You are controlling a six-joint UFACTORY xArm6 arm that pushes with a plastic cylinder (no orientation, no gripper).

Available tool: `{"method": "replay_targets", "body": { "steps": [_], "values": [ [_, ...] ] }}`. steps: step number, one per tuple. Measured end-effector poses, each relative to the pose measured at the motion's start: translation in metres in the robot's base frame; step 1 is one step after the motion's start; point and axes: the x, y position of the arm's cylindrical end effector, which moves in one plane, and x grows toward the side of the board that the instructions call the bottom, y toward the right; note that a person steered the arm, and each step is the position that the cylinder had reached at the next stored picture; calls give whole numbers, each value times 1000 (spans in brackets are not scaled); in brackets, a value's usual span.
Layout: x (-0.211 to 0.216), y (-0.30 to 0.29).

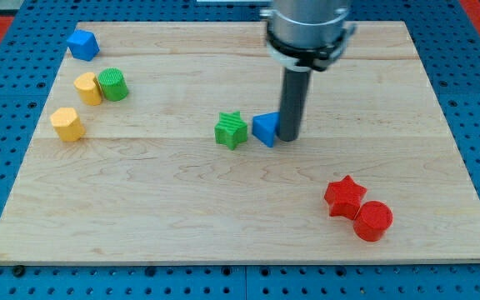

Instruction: Move the blue triangle closer to the blue cube

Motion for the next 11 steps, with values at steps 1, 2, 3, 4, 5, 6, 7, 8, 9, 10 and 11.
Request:
{"method": "replay_targets", "body": {
  "steps": [1,2,3,4,5,6,7,8,9,10,11],
  "values": [
    [11,-4],
    [-2,-56],
    [-53,-73],
    [-105,-73],
    [-136,-44],
    [-174,-16],
    [-178,-55],
    [-167,13],
    [-138,-8],
    [-159,-54],
    [-168,-119]
  ]
}}
